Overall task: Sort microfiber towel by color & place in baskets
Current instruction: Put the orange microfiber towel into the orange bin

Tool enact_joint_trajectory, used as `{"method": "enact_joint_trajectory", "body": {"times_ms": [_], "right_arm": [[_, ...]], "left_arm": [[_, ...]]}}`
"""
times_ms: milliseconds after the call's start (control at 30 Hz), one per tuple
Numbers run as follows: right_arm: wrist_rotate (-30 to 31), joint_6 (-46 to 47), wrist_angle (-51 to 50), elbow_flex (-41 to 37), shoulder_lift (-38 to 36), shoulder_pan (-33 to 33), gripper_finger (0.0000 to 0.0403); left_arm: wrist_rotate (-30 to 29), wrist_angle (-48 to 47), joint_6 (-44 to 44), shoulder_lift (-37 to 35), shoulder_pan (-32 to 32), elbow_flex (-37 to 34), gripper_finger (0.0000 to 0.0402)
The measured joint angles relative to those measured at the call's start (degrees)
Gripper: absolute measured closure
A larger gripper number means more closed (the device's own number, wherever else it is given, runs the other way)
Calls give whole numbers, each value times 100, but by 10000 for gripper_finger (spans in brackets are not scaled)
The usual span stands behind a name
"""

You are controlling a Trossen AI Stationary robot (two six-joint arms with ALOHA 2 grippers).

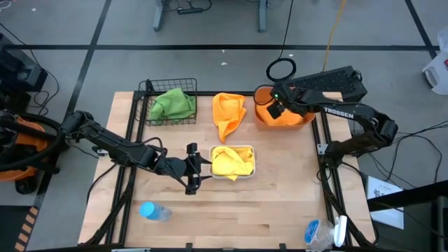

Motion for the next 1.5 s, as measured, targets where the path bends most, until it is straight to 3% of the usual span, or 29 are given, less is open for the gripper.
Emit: {"method": "enact_joint_trajectory", "body": {"times_ms": [167, 333, 500, 600, 667, 767, 933, 1067, 1267, 1400, 1500], "right_arm": [[-242, 255, -353, 7, -351, 13, 127], [-449, 784, -697, -260, -588, 147, 160], [-463, 681, 3, -805, -648, 442, 210], [-135, 436, 682, -1051, -834, 747, 233], [164, 216, 957, -1111, -1070, 969, 241], [468, -136, 1236, -1110, -1475, 1292, 245], [416, -450, 1357, -1110, -2031, 1730, 245], [307, -483, 1234, -1110, -2207, 2089, 245], [-28, -272, 1186, -1110, -2199, 2606, 245], [-16, -144, 1185, -1112, -2186, 2894, 245], [-14, -33, 1185, -1112, -2186, 3107, 245]], "left_arm": [[-2, -19, 0, 0, 0, 0, 164], [-75, 46, 173, 0, 21, 0, 164], [-1061, 526, 649, 0, 314, 0, 164], [-1468, 812, 1176, 0, 766, 2, 164], [-1246, 964, 1477, 0, 1223, 7, 167], [-328, 1006, 1465, 16, 2060, 154, 181], [1128, 979, 1182, 334, 3237, 515, 215], [1244, 930, 1208, 727, 3712, 885, 229], [1361, -363, 1252, 1558, 4140, 1679, 226], [1671, -1118, 1548, 2081, 4161, 1898, 211], [1663, -1152, 1385, 2215, 4027, 1923, 199]]}}
